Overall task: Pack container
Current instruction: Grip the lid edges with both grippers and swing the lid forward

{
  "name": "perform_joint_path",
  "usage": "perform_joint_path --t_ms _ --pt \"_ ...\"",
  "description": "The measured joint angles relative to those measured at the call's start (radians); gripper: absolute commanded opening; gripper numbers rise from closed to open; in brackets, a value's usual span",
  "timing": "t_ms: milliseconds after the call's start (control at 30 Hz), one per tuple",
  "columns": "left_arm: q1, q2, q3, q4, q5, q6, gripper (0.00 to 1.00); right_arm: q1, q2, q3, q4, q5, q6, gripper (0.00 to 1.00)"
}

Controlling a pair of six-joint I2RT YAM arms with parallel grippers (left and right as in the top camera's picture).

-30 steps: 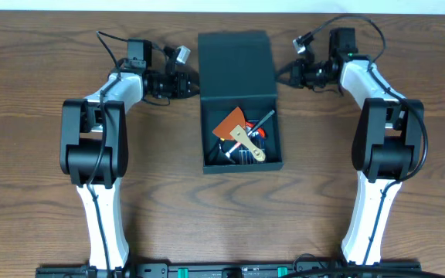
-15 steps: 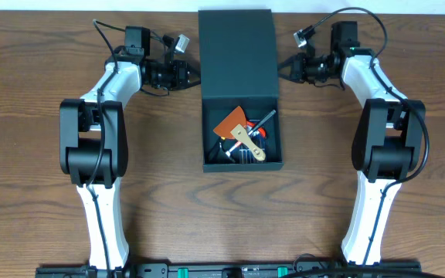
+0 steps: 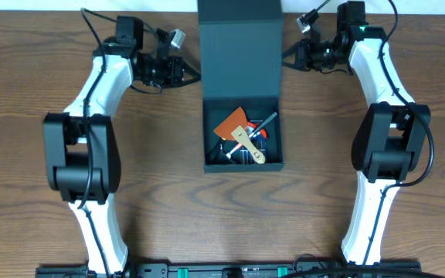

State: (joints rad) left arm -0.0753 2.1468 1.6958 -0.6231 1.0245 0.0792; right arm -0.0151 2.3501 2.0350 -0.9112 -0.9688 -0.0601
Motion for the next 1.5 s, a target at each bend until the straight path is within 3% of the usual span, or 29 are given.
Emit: perform_joint_path --t_ms 433,867,1167,1500 --pt "-0.01 -0.069 0.002 -0.11 -0.02 0.029 0.05 0.003 0.0 0.008 -0.076 0.05 -0.062 0.01" --pt "-0.014 -0.069 0.003 -0.178 -0.222 0.074 0.05 0.011 0.0 0.069 -0.156 0.066 -0.103 0.01" --pt "-0.014 -0.069 0.003 -0.178 -0.378 0.04 0.05 0.042 0.0 0.176 -0.23 0.064 -0.131 0.01" --pt "-0.014 -0.069 0.003 -0.158 -0.567 -0.055 0.05 0.053 0.0 0.181 -0.356 0.064 -0.212 0.01"
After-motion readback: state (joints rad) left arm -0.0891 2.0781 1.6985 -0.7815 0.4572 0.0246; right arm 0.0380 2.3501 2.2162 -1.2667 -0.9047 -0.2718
